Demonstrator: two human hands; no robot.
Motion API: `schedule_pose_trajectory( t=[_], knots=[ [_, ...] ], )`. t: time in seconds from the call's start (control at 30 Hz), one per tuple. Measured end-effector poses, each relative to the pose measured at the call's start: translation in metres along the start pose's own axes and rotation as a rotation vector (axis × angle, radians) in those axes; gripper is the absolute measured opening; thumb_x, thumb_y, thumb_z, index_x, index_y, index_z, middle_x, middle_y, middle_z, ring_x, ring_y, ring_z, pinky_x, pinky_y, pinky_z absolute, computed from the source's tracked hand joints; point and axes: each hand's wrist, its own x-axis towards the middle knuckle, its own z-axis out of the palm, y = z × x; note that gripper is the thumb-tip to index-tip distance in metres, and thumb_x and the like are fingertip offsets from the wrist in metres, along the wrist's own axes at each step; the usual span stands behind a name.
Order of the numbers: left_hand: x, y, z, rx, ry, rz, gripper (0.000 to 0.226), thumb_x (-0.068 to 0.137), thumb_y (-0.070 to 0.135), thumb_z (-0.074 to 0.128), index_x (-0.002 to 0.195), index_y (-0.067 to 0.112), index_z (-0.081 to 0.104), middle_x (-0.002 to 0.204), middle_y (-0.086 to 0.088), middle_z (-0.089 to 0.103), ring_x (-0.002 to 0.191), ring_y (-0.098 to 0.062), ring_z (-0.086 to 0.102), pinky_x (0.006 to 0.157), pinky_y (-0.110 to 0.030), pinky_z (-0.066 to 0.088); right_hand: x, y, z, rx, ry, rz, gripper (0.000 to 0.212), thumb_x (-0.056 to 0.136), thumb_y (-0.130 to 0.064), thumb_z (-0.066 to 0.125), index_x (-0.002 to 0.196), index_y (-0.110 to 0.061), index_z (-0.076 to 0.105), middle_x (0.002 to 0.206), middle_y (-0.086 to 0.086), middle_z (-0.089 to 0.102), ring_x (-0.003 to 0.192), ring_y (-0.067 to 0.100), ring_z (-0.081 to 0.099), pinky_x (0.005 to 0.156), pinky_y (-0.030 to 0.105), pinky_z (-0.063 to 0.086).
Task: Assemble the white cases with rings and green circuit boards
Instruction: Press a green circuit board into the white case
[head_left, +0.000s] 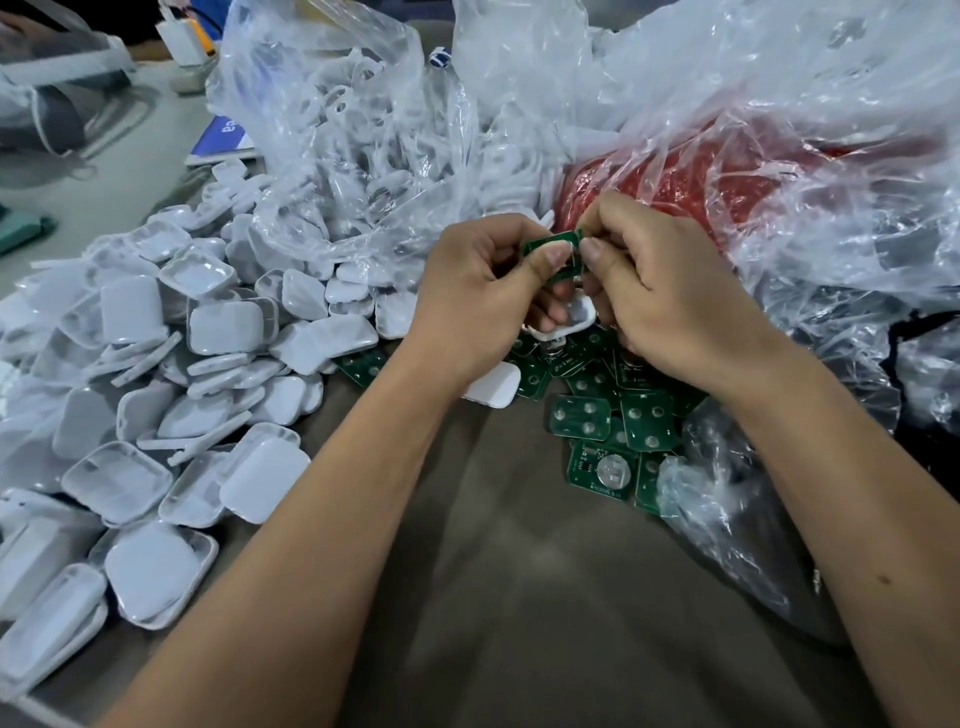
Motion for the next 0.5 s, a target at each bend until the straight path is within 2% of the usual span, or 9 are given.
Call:
schedule_pose_trajectory(
  t=[0.13, 0.3, 0.43, 0.5],
  knots=[
    [0.0002, 0.0009, -0.0035, 0.14, -0.001, 0.078, 0.012, 0.099, -0.001, 0.061, 0.093, -0.007, 0.069, 0.066, -0.01, 0.068, 0.052, -0.019, 0.067, 0.051, -0.026, 0.052, 0.0003, -0.0013, -0.0038, -0.069, -0.033, -0.039, 0.018, 0.108, -0.012, 0.049, 0.094, -0.008, 0.058, 0.071, 0.004, 0.061, 0.061, 0.019, 0.054, 0.055, 0.034, 0.04],
    [-0.0003, 0.001, -0.0047, 0.221, 0.032, 0.109, 0.01, 0.097, 0.002, 0.064, 0.092, -0.001, 0.071, 0.067, -0.012, 0.07, 0.054, -0.02, 0.069, 0.051, -0.027, 0.053, -0.0005, -0.0021, -0.0072, -0.097, 0.008, -0.089, 0.015, 0.103, -0.006, 0.058, 0.089, -0.008, 0.059, 0.065, -0.008, 0.052, 0.055, 0.008, 0.043, 0.051, 0.015, 0.03],
    [0.0004, -0.0009, -0.0027, 0.282, 0.082, 0.137, 0.011, 0.095, 0.005, 0.065, 0.088, 0.002, 0.072, 0.062, -0.008, 0.068, 0.051, -0.018, 0.067, 0.051, -0.029, 0.054, -0.0007, -0.0061, 0.0011, -0.131, 0.085, -0.071, 0.014, 0.102, -0.006, 0.059, 0.089, -0.003, 0.062, 0.067, 0.004, 0.057, 0.054, 0.009, 0.042, 0.051, 0.019, 0.028],
    [0.0013, -0.0001, -0.0044, 0.252, 0.081, 0.133, 0.011, 0.094, 0.005, 0.065, 0.086, 0.005, 0.072, 0.062, -0.009, 0.068, 0.051, -0.021, 0.067, 0.051, -0.029, 0.053, -0.0011, -0.0079, 0.0019, -0.119, 0.097, -0.085, 0.015, 0.102, -0.005, 0.058, 0.087, -0.003, 0.062, 0.066, 0.004, 0.056, 0.055, 0.013, 0.042, 0.052, 0.02, 0.028]
  ],
)
